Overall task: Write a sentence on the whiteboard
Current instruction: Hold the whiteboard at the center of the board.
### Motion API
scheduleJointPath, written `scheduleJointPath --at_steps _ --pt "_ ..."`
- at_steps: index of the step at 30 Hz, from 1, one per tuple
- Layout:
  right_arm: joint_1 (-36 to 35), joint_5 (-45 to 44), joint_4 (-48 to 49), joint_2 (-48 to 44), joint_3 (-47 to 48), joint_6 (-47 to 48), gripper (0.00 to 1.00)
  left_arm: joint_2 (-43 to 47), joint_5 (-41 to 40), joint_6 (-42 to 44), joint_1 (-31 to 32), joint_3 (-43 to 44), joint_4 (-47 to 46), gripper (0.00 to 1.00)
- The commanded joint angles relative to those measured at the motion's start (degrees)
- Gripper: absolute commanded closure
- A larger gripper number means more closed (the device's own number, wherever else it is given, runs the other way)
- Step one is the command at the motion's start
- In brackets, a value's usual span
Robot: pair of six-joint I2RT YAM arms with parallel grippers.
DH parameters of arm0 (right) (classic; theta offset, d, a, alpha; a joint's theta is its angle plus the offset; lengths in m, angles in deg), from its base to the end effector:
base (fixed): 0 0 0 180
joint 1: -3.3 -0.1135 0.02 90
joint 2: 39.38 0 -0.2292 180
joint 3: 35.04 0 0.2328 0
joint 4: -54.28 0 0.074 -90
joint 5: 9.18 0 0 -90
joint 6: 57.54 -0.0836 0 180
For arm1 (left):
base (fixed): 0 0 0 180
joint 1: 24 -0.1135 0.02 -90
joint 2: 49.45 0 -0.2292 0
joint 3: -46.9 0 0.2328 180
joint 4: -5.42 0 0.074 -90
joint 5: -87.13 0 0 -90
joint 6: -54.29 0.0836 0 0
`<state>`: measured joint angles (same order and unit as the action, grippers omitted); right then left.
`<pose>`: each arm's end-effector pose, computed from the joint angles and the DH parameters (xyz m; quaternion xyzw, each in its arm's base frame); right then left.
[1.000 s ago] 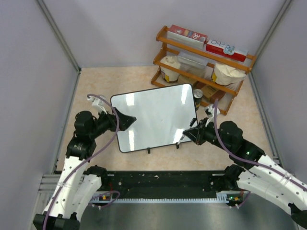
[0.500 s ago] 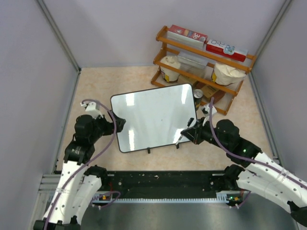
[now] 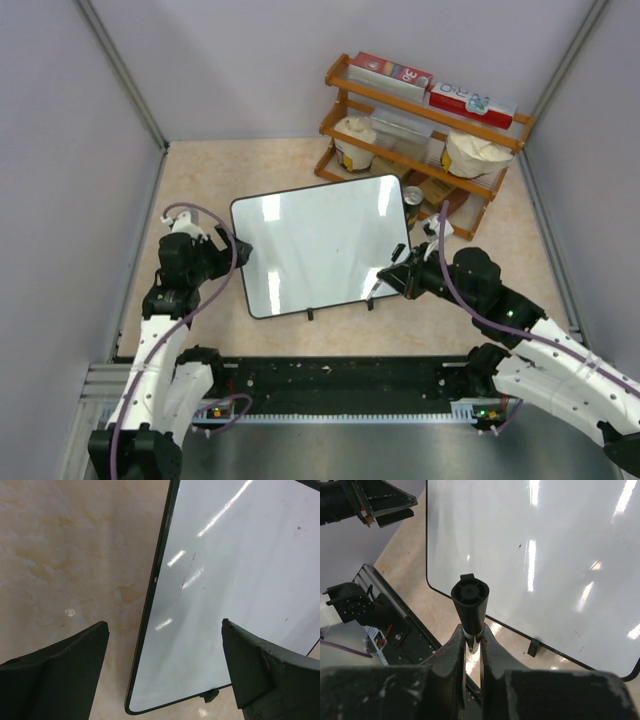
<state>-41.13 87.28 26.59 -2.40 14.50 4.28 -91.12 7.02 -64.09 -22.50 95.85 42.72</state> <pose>0.1475 0.1578 0.2610 -0.1460 0.7800 0.3954 0.4626 0.2146 -0.0200 0.2172 -0.1587 0.8493 -0.2005 0.4619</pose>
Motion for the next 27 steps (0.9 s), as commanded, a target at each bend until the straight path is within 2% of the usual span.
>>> scheduleJointPath --at_steps 1,3,11,15,21,23,26,27 --pt "1.36 1.71 2.82 0.12 2.13 0.24 1.0 -1.39 11.8 -2.29 -5.36 -3.95 -12.24 0.04" --pt "1.71 2.15 2.91 0.03 2.04 0.32 1.0 -2.18 15.75 -3.17 -7.03 -5.19 -14.71 0.06" --pt "2.15 2.5 3.0 0.03 1.87 0.41 1.0 -6.4 21.92 -4.14 -7.65 -9.67 -25.26 0.08" --pt "2.32 2.59 2.91 0.12 1.86 0.41 1.0 -8.51 24.56 -3.62 -7.74 -10.38 -26.42 0.11" --pt "2.5 2.51 3.35 0.56 1.86 0.23 1.0 -13.96 30.44 -1.42 -7.74 -10.11 -25.8 0.18" --pt "2.68 2.59 3.35 0.65 1.86 0.24 1.0 -15.81 31.94 -2.03 -7.65 -10.73 -28.25 0.21" --pt "2.68 2.51 3.35 0.65 1.78 0.24 1.0 -16.16 33.61 -3.0 -7.65 -11.87 -30.54 0.27" --pt "2.68 2.42 3.35 0.73 1.78 0.24 1.0 -15.99 33.62 -2.91 -7.56 -12.22 -30.63 0.32"
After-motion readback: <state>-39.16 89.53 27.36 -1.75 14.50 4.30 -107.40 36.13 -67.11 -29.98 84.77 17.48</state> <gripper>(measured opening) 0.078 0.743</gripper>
